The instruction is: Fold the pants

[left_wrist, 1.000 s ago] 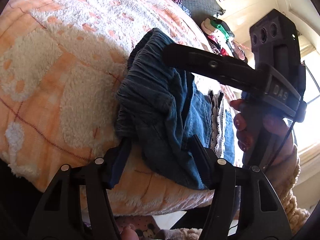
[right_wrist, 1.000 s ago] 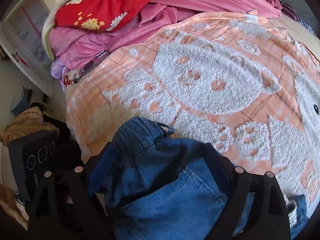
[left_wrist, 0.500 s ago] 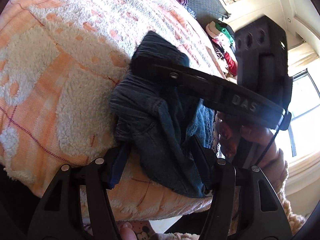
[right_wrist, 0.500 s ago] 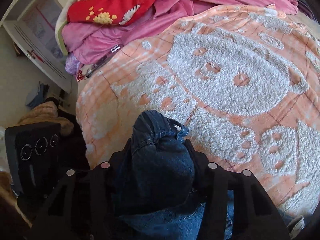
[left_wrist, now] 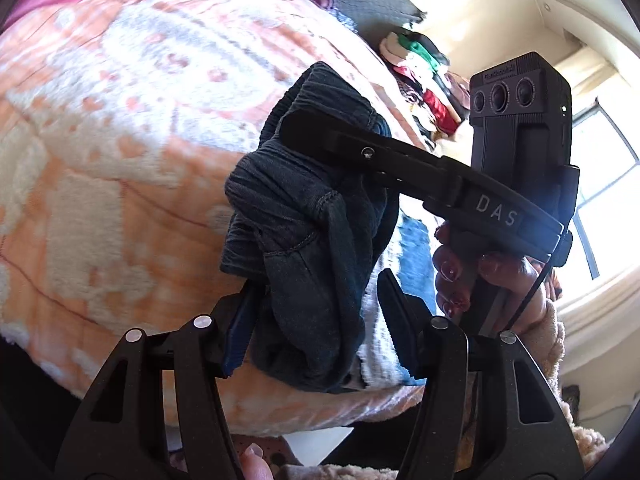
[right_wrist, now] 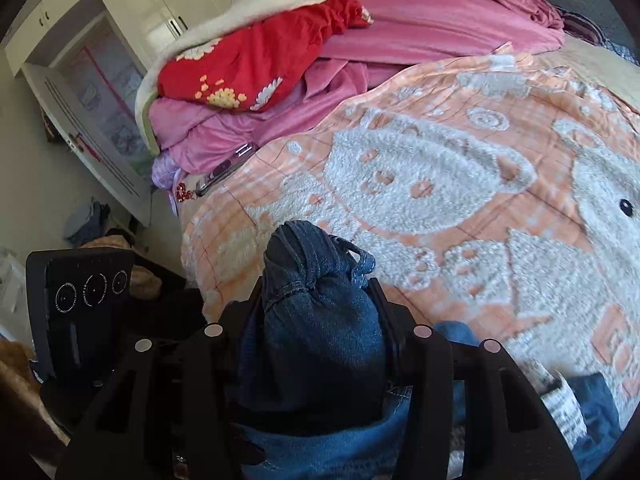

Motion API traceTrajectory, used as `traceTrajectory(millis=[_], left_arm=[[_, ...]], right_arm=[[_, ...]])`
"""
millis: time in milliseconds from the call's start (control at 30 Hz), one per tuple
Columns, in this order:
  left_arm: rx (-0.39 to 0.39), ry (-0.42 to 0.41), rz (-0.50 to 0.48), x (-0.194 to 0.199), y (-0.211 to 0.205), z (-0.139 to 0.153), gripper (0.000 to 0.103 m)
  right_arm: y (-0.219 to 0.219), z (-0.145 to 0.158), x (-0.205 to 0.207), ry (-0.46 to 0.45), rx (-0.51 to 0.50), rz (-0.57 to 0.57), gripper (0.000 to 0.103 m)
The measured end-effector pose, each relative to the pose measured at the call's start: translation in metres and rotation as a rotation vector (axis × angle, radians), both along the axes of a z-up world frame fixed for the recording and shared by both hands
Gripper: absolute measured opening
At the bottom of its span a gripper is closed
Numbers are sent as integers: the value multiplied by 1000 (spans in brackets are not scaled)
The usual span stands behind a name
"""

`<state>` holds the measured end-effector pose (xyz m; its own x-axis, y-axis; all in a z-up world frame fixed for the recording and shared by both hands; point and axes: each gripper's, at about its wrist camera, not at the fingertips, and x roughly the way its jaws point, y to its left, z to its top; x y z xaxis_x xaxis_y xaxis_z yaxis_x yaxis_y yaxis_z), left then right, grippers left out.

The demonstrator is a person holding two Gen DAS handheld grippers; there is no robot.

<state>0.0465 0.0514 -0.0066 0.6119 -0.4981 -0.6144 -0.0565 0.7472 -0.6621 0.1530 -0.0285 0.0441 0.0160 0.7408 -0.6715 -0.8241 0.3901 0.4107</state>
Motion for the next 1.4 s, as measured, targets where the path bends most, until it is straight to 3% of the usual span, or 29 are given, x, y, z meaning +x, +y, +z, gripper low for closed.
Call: traceTrajectory(millis=[467,900,1167,1200,1267,1400], left_arm=[[93,-13,-96,26,-63,6,50],[105,-34,-262,29,-122,1,50],[136,-13,-377,20,-155,-16,50],[140,-13,-383,19,-158,-17,51],[150,-14,-392,18,-162,-18,52],[172,-23,-407,16,-167,-19,54]], right_arm=[[-95,7,-1,23,97,-107,49],[-177,3,-17,39,157,-243,55],[-227,-12,-32,58,157,-407,65],[-229,-12,-33,61,169,-412,66],[-233,-11,-39,63,206,-423,77],[-217,-9,-42,29,151,-408,78]])
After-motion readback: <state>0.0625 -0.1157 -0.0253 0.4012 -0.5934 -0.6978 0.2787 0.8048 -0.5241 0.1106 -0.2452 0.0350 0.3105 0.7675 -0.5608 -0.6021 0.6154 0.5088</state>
